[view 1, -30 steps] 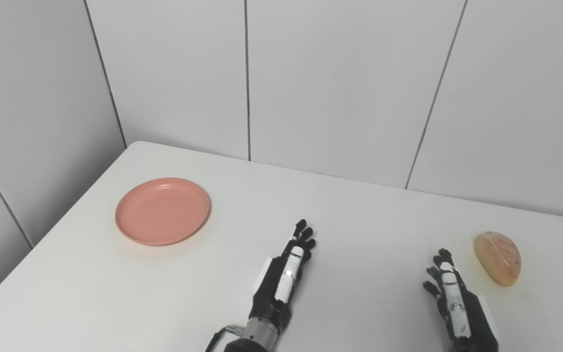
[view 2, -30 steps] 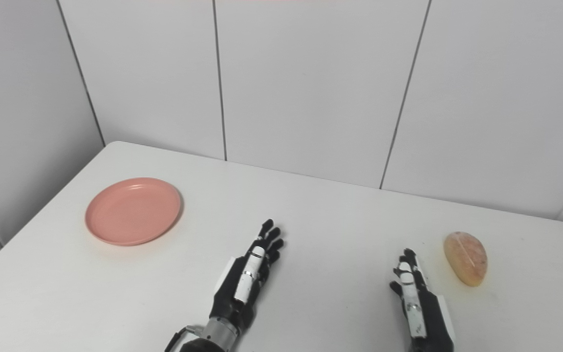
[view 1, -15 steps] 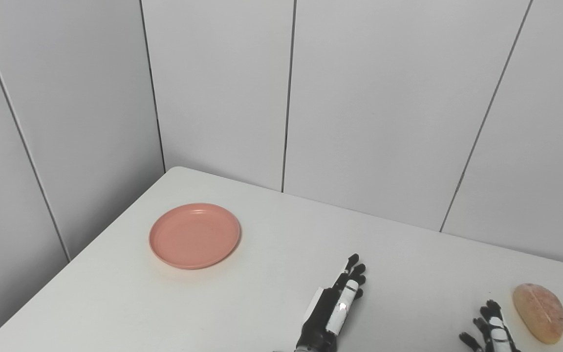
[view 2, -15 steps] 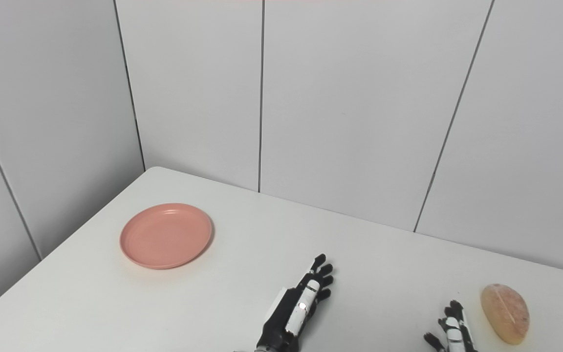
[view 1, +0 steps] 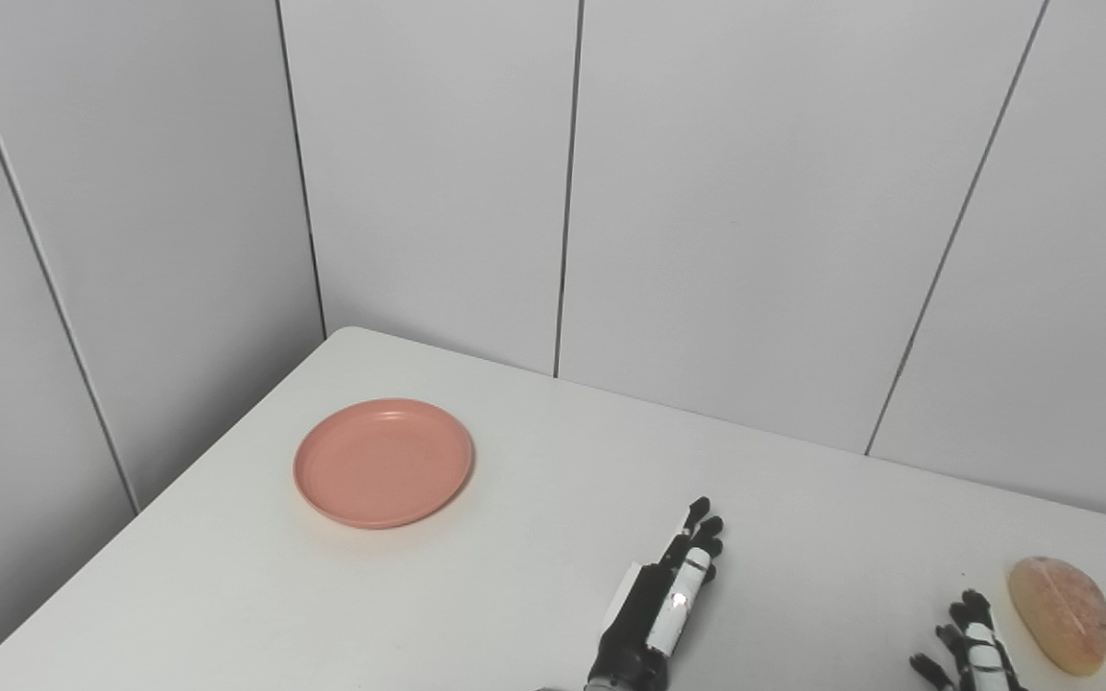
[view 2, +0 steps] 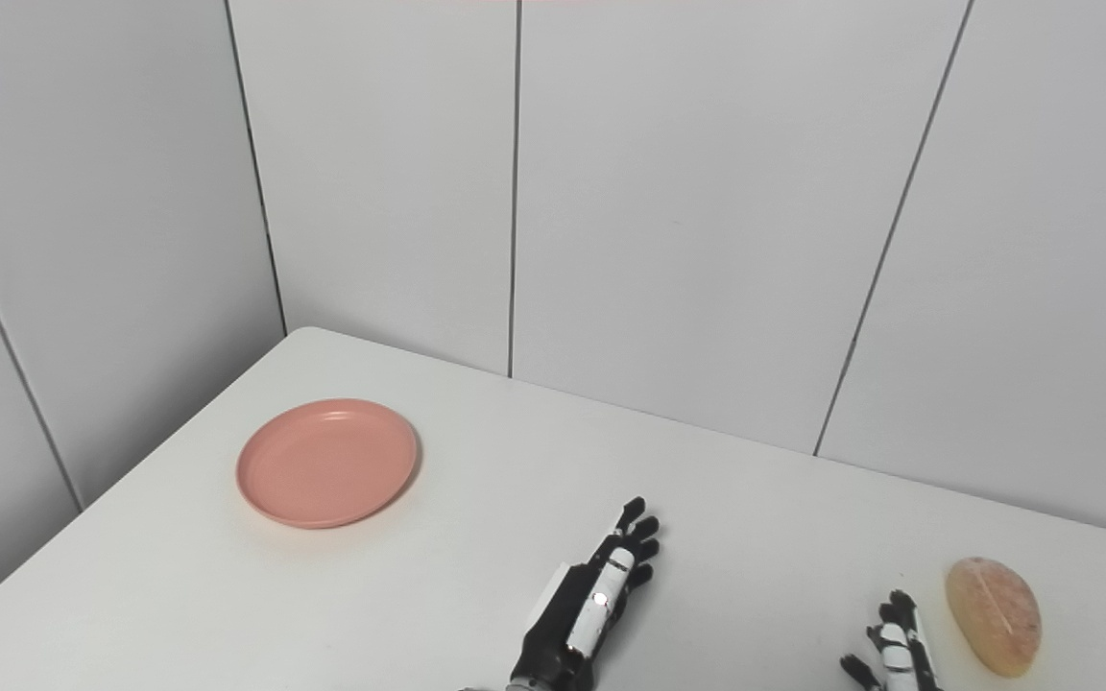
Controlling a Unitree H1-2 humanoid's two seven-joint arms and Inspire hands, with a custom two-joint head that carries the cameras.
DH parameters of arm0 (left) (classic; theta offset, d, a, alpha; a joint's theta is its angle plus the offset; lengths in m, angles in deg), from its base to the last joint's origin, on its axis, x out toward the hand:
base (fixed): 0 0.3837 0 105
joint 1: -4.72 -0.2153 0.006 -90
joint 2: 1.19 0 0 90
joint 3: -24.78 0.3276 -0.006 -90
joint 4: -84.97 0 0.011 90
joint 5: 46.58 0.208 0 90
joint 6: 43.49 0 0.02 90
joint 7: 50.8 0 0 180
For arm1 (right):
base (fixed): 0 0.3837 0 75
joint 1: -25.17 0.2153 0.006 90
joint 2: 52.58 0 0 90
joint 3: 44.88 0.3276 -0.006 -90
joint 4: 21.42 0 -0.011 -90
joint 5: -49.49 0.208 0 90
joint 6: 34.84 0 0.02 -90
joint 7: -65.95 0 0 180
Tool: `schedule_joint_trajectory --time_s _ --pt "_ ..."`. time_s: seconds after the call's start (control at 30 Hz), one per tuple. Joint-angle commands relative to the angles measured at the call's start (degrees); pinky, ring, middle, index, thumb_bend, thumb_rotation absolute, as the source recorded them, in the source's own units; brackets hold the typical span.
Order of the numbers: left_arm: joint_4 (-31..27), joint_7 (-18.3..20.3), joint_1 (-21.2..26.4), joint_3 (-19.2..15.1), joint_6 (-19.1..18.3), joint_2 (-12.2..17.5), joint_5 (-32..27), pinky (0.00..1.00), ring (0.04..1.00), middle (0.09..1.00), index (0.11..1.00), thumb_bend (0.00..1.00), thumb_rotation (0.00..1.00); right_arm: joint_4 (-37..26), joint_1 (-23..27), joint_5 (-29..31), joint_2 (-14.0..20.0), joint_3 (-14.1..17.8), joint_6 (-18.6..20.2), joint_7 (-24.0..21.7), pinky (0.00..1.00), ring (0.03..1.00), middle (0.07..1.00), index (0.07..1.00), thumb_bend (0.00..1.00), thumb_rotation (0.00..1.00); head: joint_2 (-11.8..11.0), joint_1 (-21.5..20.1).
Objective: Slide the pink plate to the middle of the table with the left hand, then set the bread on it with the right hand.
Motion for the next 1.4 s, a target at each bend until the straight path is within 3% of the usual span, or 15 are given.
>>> schedule_joint_trajectory --time_s 0.0,0.37,0.63,0.8,1.0,1.37 --pt "0.72 -0.28 -1.99 0.02 -1.06 0.22 0.54 0.96 0.964 0.977 0.975 0.39 1.0 -1.9 0.79 -0.18 0.05 -0.01 0.4 0.23 1.0 0.999 1.0 1.0 0.19 1.0 -0.05 -0.11" --pt "-6.83 0.44 -1.98 -0.75 -4.14 1.23 -0.1 0.97 0.962 0.975 0.966 0.41 1.0 -3.52 0.3 -0.87 -0.41 -1.1 0.63 0.29 1.0 1.0 1.0 1.0 0.18 1.0 0.78 0.42" --pt "-13.8 1.4 -0.83 -0.67 -9.23 2.76 -0.52 0.99 0.975 0.979 0.971 0.42 1.0 -6.35 -0.08 -0.75 -1.11 -1.14 3.81 0.94 1.0 1.0 1.0 1.0 0.16 1.0 1.03 1.06" --pt "-16.31 1.17 0.25 -1.32 -10.46 3.28 -0.58 0.98 0.965 0.971 0.958 0.41 1.0 -7.24 -0.26 -1.54 -0.94 -1.37 4.33 1.2 1.0 0.996 0.998 1.0 0.15 1.0 1.02 1.23" --pt "-21.4 1.09 1.81 -3.7 -15.16 4.13 -1.93 0.99 0.962 0.968 0.954 0.39 1.0 -8.03 -0.26 -0.85 -1.33 -1.12 5.76 0.98 1.0 1.0 1.0 1.0 0.14 1.0 0.93 1.64" --pt "-24.18 1.6 5.62 -8.94 -17.0 9.45 -4.22 0.99 0.966 0.976 0.966 0.42 1.0 -9.0 -0.42 -1.39 -1.17 -1.37 7.17 0.97 1.0 1.0 1.0 1.0 0.13 1.0 1.42 2.05"
